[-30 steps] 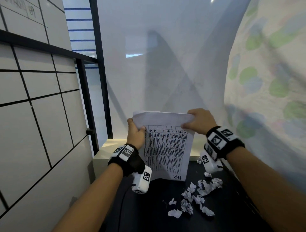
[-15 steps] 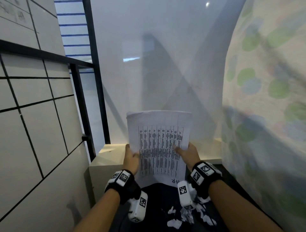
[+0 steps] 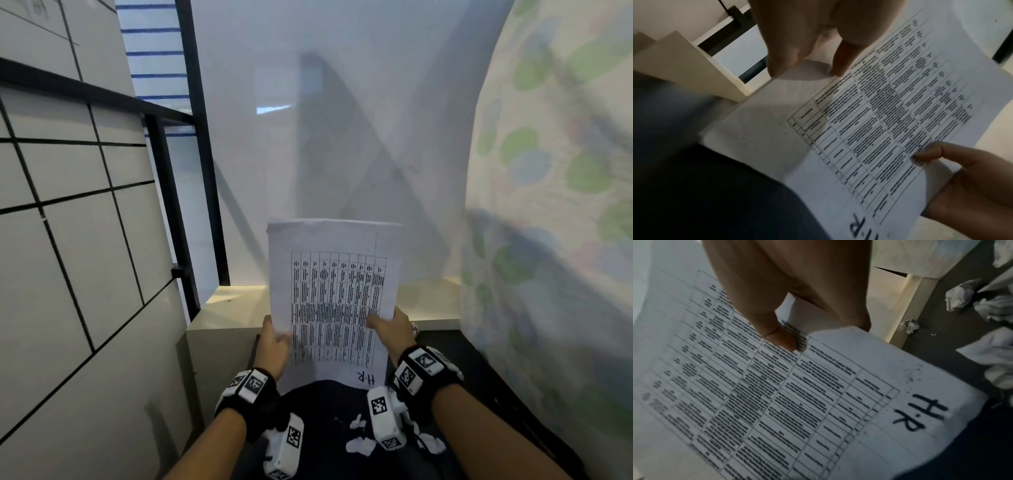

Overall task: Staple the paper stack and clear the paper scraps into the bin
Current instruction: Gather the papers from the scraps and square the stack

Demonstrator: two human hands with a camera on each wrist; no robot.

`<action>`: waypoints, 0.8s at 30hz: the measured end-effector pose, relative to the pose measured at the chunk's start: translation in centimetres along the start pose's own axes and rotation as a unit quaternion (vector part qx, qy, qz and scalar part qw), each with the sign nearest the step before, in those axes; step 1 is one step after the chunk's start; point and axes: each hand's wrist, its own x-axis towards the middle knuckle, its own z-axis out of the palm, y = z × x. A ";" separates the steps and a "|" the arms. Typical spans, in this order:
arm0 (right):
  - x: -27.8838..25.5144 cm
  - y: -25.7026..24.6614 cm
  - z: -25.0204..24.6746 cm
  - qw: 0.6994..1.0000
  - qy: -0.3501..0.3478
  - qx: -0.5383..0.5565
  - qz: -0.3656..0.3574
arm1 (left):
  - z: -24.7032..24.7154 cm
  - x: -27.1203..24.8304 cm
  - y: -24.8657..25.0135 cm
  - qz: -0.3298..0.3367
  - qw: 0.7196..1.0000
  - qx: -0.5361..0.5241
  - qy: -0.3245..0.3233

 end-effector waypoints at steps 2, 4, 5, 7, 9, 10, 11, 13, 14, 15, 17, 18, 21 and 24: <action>-0.4 0.2 0.2 1.000 -0.015 -0.016 0.006 | -0.2 -0.1 -1.0 -0.031 0.999 0.009 -0.015; -0.3 -0.3 0.1 1.000 -0.018 -0.013 0.001 | -0.5 -0.2 -1.2 -0.052 0.998 0.019 -0.026; 0.0 -1.0 0.0 1.000 -0.013 0.000 -0.013 | -0.7 -0.1 -0.7 -0.046 0.998 0.023 -0.023; 0.6 -2.8 -0.2 0.998 0.005 0.014 -0.060 | -1.1 0.1 2.0 -0.010 1.000 0.026 -0.009; 1.1 -5.0 -0.4 0.994 0.027 0.016 -0.105 | -1.4 0.8 5.5 0.048 0.999 0.012 0.009; 1.2 -6.1 -0.6 0.992 0.029 0.022 -0.122 | -1.5 1.1 7.4 0.073 0.997 0.000 0.014; 1.3 -7.1 -0.8 0.990 0.030 0.033 -0.137 | -1.5 1.4 9.2 0.093 0.995 -0.009 0.019; 1.5 -8.9 -1.2 0.987 0.030 0.048 -0.151 | -1.5 1.8 12.2 0.130 0.991 -0.015 0.035; 1.5 -9.5 -1.3 0.986 0.029 0.050 -0.155 | -1.5 2.0 13.2 0.148 0.988 -0.012 0.044; 1.6 -9.9 -1.3 0.986 0.032 0.048 -0.158 | -1.6 2.2 14.1 0.166 0.985 -0.006 0.053; 1.6 -10.1 -1.3 0.986 0.035 0.037 -0.157 | -1.7 2.3 14.8 0.195 0.978 0.010 0.068; 1.5 -10.0 -1.2 0.987 0.035 0.036 -0.156 | -1.6 2.3 14.8 0.208 0.975 0.015 0.074; 1.2 -9.9 -0.9 0.982 0.046 0.045 -0.177 | -1.4 1.7 14.9 0.232 0.968 0.011 0.092; 1.0 -9.8 -0.9 0.979 0.049 0.063 -0.190 | -1.3 1.3 14.9 0.226 0.968 -0.022 0.104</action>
